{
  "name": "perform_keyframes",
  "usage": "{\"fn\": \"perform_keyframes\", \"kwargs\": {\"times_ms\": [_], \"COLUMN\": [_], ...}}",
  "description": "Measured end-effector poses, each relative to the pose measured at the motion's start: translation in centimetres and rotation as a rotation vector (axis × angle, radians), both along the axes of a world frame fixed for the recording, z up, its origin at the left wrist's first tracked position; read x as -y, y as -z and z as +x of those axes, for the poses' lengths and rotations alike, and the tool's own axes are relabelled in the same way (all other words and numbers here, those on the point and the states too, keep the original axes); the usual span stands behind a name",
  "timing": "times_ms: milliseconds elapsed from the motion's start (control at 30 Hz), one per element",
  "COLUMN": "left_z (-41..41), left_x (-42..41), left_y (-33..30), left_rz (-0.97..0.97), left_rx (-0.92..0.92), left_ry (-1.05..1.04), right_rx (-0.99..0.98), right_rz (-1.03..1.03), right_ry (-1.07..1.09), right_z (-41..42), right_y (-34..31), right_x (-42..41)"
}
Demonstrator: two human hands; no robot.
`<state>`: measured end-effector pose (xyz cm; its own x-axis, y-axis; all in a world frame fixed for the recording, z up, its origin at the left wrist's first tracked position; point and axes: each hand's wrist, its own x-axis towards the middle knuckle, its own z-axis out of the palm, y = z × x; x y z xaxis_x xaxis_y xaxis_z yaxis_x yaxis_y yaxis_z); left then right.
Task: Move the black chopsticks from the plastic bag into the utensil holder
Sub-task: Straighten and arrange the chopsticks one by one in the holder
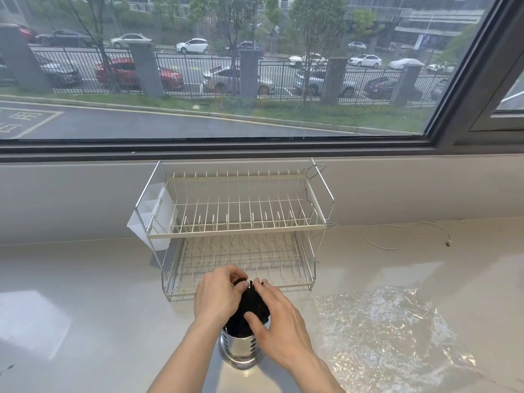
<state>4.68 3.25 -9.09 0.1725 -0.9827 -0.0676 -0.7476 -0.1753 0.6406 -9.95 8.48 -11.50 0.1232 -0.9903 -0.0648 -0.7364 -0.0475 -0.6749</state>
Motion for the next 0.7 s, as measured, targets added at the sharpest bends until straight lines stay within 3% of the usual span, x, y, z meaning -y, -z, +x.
{"fn": "perform_keyframes", "kwargs": {"times_ms": [200,333,467,533,600,700], "left_z": [0.3,1.4,3.9,4.6,4.7,3.9], "left_x": [0.2,0.5,0.8,0.4,0.1,-0.5], "left_y": [-0.2,-3.5,-9.2,-11.4,-12.3,-10.7], "left_rz": [-0.001,-0.048,-0.280,-0.386,-0.382,-0.267], "left_rx": [-0.011,-0.189,-0.574,-0.839,-1.057,-1.202], "left_ry": [0.011,-0.029,-0.164,-0.206,-0.198,-0.217], "right_rx": [0.012,0.099,0.411,0.629,0.932,1.409], "right_rz": [0.001,-0.010,-0.062,0.031,0.161,0.196], "right_ry": [0.005,0.060,0.321,0.455,0.504,0.496], "right_z": [0.0,-0.1,-0.3,-0.7,-1.1,-1.4], "right_y": [0.0,-0.4,-2.4,-4.1,-5.2,-7.1], "right_x": [0.0,0.0,0.9,1.7,2.5,3.3]}}
